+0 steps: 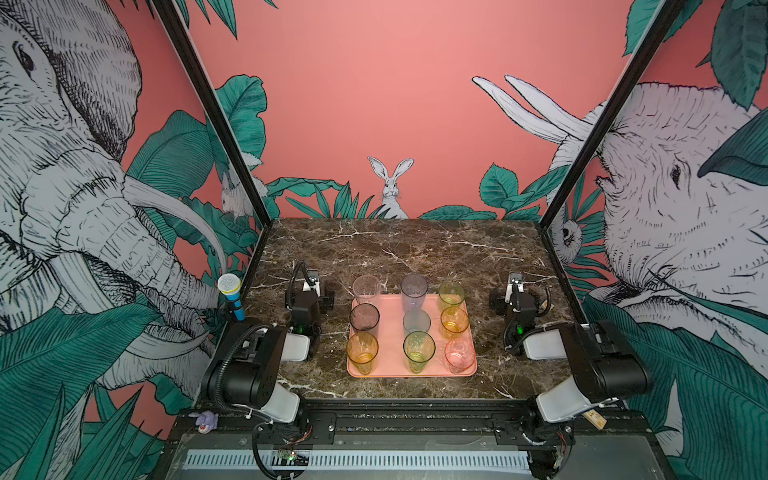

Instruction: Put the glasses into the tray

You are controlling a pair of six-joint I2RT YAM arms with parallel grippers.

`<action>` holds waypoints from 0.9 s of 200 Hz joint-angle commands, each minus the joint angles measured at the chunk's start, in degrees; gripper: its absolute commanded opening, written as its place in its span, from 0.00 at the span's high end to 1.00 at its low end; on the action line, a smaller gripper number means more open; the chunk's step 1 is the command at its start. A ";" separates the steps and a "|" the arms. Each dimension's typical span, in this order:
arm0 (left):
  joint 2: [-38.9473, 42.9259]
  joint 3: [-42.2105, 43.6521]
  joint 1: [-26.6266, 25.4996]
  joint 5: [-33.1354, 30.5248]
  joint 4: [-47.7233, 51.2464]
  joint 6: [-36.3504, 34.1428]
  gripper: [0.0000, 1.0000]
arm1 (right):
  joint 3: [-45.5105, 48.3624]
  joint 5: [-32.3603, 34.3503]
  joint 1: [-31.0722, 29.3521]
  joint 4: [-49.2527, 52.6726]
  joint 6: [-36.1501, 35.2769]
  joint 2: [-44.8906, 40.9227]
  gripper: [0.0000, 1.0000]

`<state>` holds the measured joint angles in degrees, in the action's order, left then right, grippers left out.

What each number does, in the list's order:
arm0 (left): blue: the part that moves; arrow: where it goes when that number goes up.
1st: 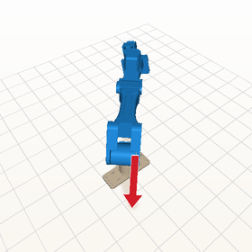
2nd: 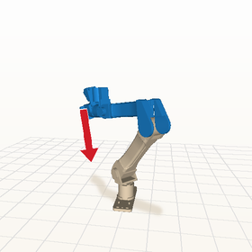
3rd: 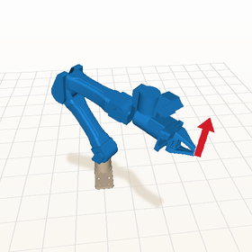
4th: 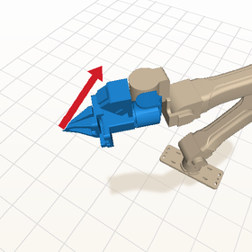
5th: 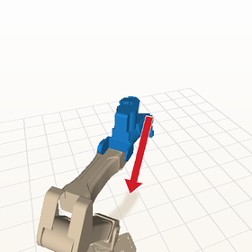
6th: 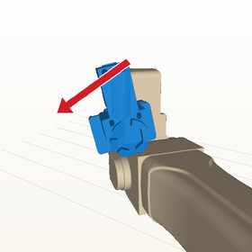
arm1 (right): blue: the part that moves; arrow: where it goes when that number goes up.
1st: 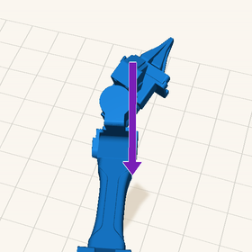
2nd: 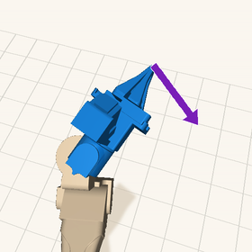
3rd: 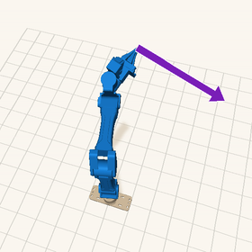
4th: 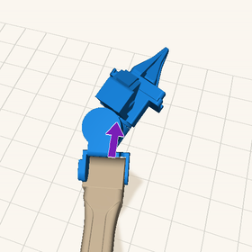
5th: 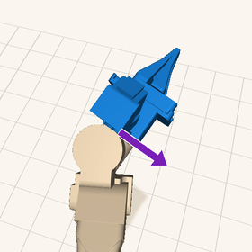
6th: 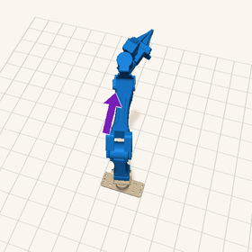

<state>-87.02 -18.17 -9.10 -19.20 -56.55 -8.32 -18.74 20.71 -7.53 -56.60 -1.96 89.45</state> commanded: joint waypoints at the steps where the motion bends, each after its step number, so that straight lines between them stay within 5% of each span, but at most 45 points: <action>1: -2.77 0.24 0.86 3.10 -5.82 -0.53 0.01 | -0.49 0.56 0.24 -3.17 0.02 0.02 0.01; 57: -1.84 -3.68 2.32 3.12 3.59 1.82 0.00 | -0.44 0.56 0.23 -3.26 -0.06 0.11 0.01; 180: -2.27 -3.97 2.77 2.66 3.31 2.50 0.00 | -0.42 0.56 0.24 -3.44 -0.07 0.12 0.01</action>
<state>-90.04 -21.28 -6.81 -16.73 -53.15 -6.42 -18.74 20.75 -7.44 -56.75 -1.96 89.45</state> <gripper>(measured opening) 0.993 0.992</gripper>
